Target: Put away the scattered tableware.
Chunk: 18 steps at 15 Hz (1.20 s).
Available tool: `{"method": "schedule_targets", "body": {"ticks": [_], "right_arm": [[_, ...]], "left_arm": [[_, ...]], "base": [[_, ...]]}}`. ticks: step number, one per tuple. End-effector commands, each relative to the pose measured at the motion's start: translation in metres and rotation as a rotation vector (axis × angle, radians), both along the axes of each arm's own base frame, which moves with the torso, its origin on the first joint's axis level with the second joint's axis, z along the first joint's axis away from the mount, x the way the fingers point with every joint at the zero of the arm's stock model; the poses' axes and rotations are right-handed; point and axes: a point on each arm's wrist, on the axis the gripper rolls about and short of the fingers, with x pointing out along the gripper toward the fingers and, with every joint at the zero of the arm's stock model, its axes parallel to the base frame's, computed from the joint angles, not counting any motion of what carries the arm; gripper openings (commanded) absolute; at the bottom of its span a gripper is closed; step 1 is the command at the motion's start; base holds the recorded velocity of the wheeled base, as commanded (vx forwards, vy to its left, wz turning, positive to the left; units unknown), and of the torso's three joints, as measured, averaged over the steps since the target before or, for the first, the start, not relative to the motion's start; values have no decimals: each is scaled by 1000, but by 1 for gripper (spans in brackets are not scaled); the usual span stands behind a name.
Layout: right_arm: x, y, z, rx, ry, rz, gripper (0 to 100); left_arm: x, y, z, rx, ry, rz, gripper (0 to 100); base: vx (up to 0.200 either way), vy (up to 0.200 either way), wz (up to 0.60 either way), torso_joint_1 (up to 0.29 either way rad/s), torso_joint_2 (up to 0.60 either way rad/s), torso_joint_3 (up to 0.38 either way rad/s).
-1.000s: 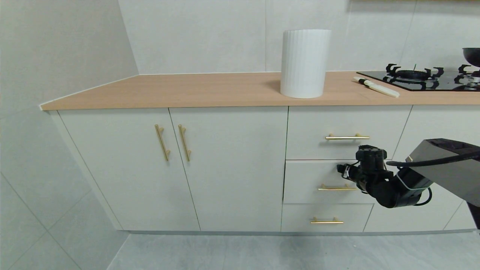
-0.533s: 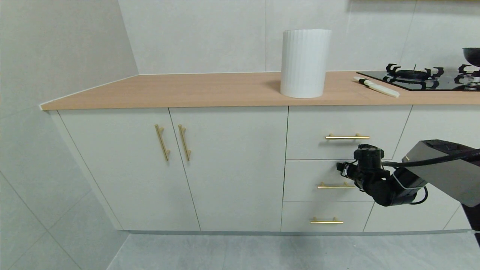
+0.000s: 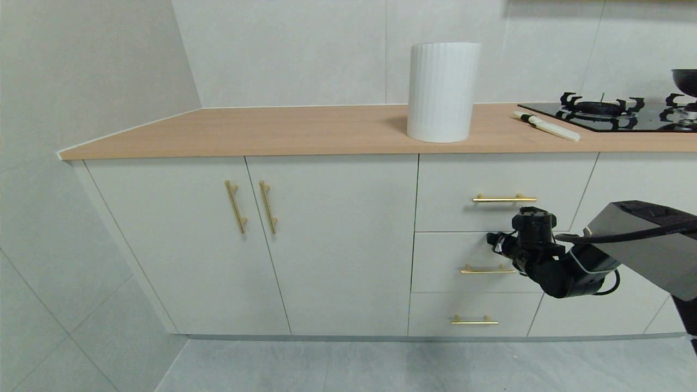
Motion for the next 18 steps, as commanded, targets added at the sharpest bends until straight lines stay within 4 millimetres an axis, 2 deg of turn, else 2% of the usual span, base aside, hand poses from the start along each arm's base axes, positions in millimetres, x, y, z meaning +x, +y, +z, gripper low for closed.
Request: {"method": "schedule_targets", "body": {"ticks": [1, 5, 12, 18], "right_arm": [[-1, 1, 4, 0, -7, 1, 100], [-3, 1, 6, 0, -4, 4, 100], [4, 2, -12, -4, 19, 6, 100], [3, 2, -9, -1, 13, 6, 100]], "left_arm": [[0, 0, 0, 0, 1, 0, 100], [0, 0, 0, 0, 1, 0, 100], [0, 0, 0, 0, 1, 0, 100], [0, 0, 0, 0, -1, 0, 100]], "base": [[0, 0, 0, 0, 0, 0], [0, 0, 0, 0, 0, 0], [0, 0, 0, 0, 0, 0], [0, 0, 0, 0, 0, 0]]}}
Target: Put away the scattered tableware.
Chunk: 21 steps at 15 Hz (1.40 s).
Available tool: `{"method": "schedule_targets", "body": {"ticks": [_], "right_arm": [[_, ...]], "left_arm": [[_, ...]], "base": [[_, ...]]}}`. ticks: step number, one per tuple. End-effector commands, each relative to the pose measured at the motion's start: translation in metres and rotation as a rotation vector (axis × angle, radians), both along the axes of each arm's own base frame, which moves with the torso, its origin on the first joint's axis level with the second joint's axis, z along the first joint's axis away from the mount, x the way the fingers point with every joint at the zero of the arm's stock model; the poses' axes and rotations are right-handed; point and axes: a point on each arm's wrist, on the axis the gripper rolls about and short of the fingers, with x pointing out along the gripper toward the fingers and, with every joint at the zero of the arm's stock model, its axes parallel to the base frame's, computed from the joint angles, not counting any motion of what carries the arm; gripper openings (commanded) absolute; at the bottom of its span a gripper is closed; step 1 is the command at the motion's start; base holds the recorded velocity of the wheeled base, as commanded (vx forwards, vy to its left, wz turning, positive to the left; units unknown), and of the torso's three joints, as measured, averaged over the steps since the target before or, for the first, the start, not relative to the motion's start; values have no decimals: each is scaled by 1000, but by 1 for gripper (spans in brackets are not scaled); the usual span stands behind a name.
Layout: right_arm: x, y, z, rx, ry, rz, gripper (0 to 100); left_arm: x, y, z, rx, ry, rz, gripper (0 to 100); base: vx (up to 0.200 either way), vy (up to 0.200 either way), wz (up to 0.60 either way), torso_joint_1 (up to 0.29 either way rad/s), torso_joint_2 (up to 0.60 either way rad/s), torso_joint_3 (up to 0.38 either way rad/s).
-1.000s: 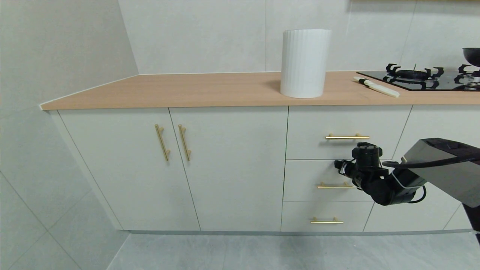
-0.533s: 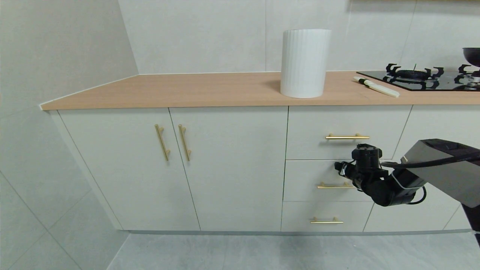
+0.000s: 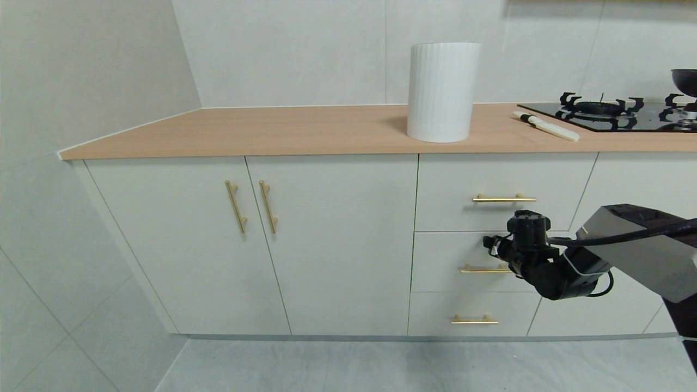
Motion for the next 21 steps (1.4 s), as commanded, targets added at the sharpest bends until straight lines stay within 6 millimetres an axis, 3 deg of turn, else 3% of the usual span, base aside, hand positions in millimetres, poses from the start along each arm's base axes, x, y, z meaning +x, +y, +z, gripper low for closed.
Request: {"method": "schedule_targets", "body": {"ticks": [1, 2, 3, 4, 6, 7, 10, 11, 12, 13, 15, 16, 18, 21], "right_arm": [[-5, 0, 7, -2, 2, -2, 100], [-15, -2, 16, -6, 12, 1, 100], [-40, -4, 41, -20, 18, 20, 100], [-53, -3, 56, -33, 8, 36, 100], [-122, -12, 125, -79, -74, 94, 100], [-142, -14, 142, -91, -110, 115, 100], [-241, -29, 188, -189, -242, 135, 100], [-274, -34, 196, -213, -267, 134, 100], [-281, -35, 197, -215, -269, 135, 100], [-335, -42, 204, -218, -280, 135, 100], [-380, -49, 203, -222, -264, 137, 100], [-421, -55, 206, -238, -265, 139, 100], [-462, -61, 204, -265, -235, 111, 100], [-491, -64, 181, -346, -271, 32, 100]], "left_arm": [[0, 0, 0, 0, -1, 0, 100], [0, 0, 0, 0, -1, 0, 100], [0, 0, 0, 0, 1, 0, 100], [0, 0, 0, 0, -1, 0, 100], [0, 0, 0, 0, 1, 0, 100], [0, 0, 0, 0, -1, 0, 100], [0, 0, 0, 0, 1, 0, 100], [0, 0, 0, 0, -1, 0, 100], [0, 0, 0, 0, -1, 0, 100], [0, 0, 0, 0, 1, 0, 100], [0, 0, 0, 0, -1, 0, 100], [0, 0, 0, 0, 1, 0, 100], [0, 0, 0, 0, 1, 0, 100], [0, 0, 0, 0, -1, 0, 100]], "base": [[0, 0, 0, 0, 0, 0], [0, 0, 0, 0, 0, 0], [0, 0, 0, 0, 0, 0], [0, 0, 0, 0, 0, 0], [0, 0, 0, 0, 0, 0], [0, 0, 0, 0, 0, 0], [0, 0, 0, 0, 0, 0], [0, 0, 0, 0, 0, 0], [0, 0, 0, 0, 0, 0], [0, 0, 0, 0, 0, 0], [0, 0, 0, 0, 0, 0], [0, 0, 0, 0, 0, 0], [0, 0, 0, 0, 0, 0], [0, 0, 0, 0, 0, 0]]}}
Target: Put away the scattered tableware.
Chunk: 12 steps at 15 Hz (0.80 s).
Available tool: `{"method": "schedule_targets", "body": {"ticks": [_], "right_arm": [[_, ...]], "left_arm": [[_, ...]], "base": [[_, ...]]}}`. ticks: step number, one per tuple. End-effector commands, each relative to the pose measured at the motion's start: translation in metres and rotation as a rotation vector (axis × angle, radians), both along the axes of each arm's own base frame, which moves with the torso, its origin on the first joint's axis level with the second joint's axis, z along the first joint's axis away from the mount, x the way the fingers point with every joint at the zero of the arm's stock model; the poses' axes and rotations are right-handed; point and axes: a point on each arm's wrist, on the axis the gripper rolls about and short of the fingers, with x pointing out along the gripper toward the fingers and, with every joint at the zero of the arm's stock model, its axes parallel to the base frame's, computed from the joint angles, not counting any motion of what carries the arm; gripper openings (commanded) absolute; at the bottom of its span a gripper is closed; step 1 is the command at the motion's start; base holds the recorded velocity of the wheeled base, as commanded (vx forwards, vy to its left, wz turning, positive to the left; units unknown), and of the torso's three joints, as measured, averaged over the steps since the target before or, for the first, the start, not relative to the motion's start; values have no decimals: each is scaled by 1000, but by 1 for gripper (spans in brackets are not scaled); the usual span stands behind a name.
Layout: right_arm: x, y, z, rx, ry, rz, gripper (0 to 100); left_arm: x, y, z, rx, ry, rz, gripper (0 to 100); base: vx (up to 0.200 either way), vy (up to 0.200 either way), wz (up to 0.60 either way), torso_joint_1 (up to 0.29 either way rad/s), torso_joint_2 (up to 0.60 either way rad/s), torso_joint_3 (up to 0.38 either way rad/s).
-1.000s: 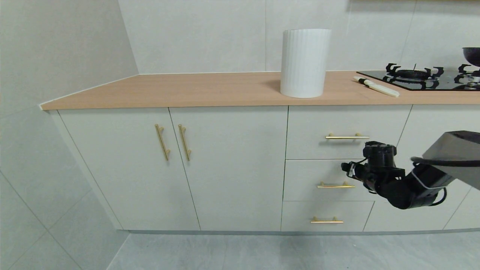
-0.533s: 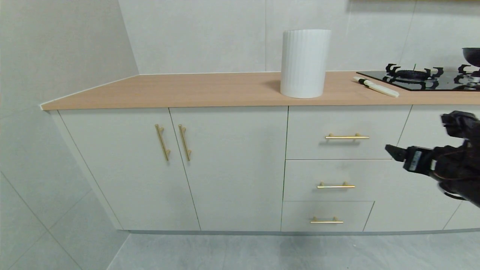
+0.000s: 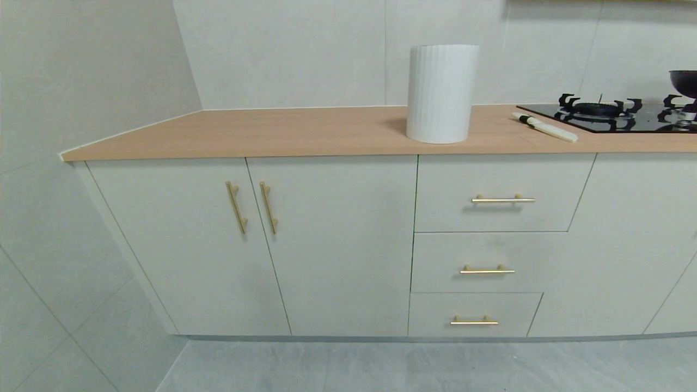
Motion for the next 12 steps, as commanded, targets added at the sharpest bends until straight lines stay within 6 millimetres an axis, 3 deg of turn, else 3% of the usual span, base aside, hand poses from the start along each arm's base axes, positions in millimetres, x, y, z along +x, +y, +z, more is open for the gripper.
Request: {"method": "schedule_targets", "body": {"ticks": [1, 3, 6, 12], "right_arm": [[-59, -5, -27, -68, -173, -76, 100], [-73, -4, -52, -141, -223, -106, 100], [-76, -1, -59, -112, -251, -85, 100], [-46, 3, -103, -23, -221, 118, 100]], "left_arm": [[0, 0, 0, 0, 1, 0, 100], [0, 0, 0, 0, 1, 0, 100], [0, 0, 0, 0, -1, 0, 100], [0, 0, 0, 0, -1, 0, 100]], "base": [[0, 0, 0, 0, 0, 0], [0, 0, 0, 0, 0, 0], [0, 0, 0, 0, 0, 0], [0, 0, 0, 0, 0, 0]]}}
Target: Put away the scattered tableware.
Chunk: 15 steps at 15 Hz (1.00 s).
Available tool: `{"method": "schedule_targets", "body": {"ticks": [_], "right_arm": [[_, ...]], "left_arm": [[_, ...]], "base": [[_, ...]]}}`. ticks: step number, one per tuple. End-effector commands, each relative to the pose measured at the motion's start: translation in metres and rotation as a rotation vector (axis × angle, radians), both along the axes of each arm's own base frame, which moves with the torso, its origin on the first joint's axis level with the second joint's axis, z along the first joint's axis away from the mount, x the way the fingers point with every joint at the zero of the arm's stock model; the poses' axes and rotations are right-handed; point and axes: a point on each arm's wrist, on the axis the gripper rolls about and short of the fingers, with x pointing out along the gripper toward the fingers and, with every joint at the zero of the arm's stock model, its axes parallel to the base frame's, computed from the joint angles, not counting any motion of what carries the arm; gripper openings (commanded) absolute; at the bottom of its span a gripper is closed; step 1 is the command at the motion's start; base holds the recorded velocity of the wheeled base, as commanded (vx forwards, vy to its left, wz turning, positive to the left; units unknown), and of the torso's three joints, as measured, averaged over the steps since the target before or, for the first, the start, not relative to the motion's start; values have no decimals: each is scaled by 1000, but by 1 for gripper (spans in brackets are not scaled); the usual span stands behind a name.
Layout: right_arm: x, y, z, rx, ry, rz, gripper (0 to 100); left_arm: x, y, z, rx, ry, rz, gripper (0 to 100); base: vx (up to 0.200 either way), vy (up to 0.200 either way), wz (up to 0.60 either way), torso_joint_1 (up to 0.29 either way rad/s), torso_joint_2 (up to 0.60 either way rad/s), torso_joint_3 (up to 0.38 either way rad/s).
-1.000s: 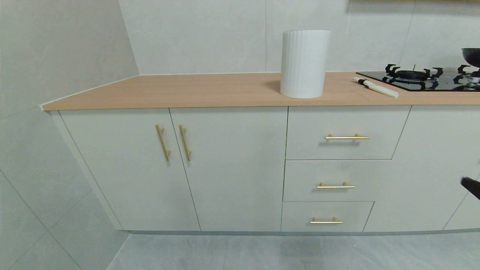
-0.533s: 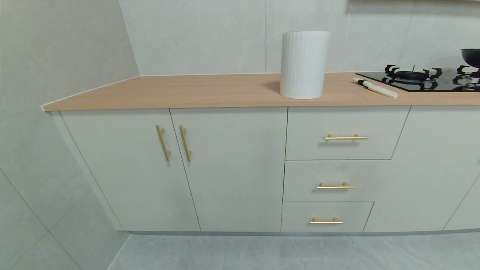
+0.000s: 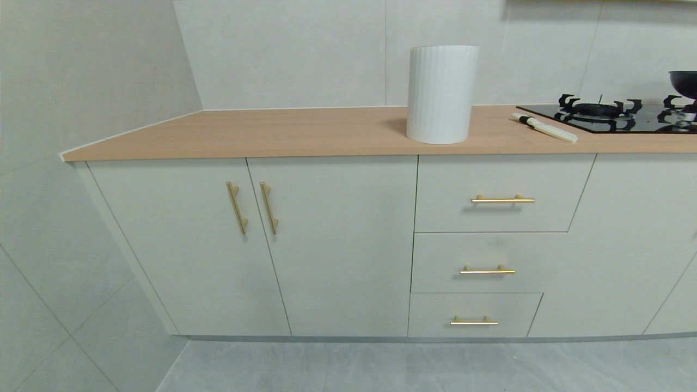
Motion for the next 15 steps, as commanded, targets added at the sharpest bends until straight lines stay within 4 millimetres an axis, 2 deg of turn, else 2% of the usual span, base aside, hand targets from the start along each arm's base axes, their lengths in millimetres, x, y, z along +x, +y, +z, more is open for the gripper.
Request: {"method": "schedule_targets", "body": {"ticks": [1, 7, 8, 15], "right_arm": [[14, 1, -26, -3, 15, 33, 100], [16, 2, -30, 2, 10, 108, 100], [16, 3, -37, 1, 80, 124, 100], [16, 3, -35, 1, 60, 136, 100]], "left_arm": [[0, 0, 0, 0, -1, 0, 100], [0, 0, 0, 0, -1, 0, 100], [0, 0, 0, 0, 1, 0, 100], [0, 0, 0, 0, 1, 0, 100]], "base": [[0, 0, 0, 0, 0, 0], [0, 0, 0, 0, 0, 0], [0, 0, 0, 0, 0, 0], [0, 0, 0, 0, 0, 0]]}}
